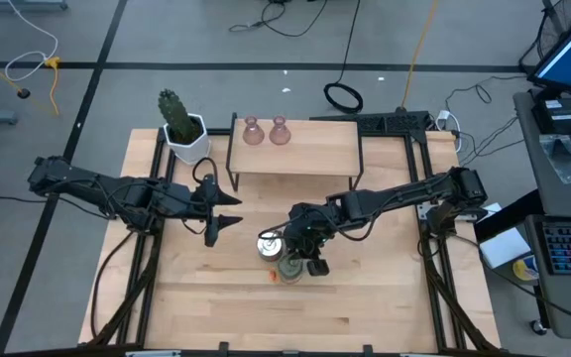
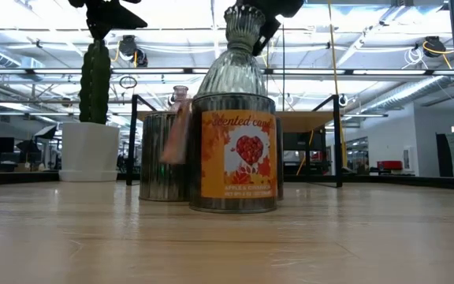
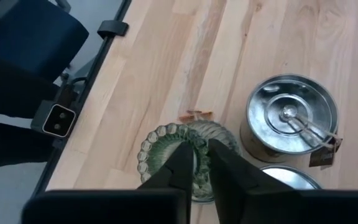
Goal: Pick & Place candle stick holders
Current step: Put the green glass candle holder on the shelf
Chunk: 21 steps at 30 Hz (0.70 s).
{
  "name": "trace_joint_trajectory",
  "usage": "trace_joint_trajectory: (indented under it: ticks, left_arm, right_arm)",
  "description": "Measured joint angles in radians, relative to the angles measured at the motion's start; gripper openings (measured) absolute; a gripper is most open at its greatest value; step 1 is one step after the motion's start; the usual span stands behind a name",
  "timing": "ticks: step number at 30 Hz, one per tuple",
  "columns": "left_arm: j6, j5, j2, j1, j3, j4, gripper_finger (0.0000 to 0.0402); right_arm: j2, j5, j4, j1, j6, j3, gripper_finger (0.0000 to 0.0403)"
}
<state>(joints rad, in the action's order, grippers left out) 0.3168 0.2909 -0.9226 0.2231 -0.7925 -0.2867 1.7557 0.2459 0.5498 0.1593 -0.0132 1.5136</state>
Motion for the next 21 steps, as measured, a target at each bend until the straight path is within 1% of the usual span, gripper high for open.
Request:
trace_joint_trajectory:
  ticks: [10, 21]
  left_arm:
    - [0.002, 0.000, 0.000, 0.000, 0.000, 0.000, 0.0235]
    - [0.006, 0.000, 0.000, 0.000, 0.000, 0.000, 0.0235]
  right_arm:
    - [0.000, -0.008, -0.029, 0.000, 0.023, 0.000, 0.0022]
    - [0.004, -0.016, -0.016, -0.001, 0.029, 0.035, 0.0018]
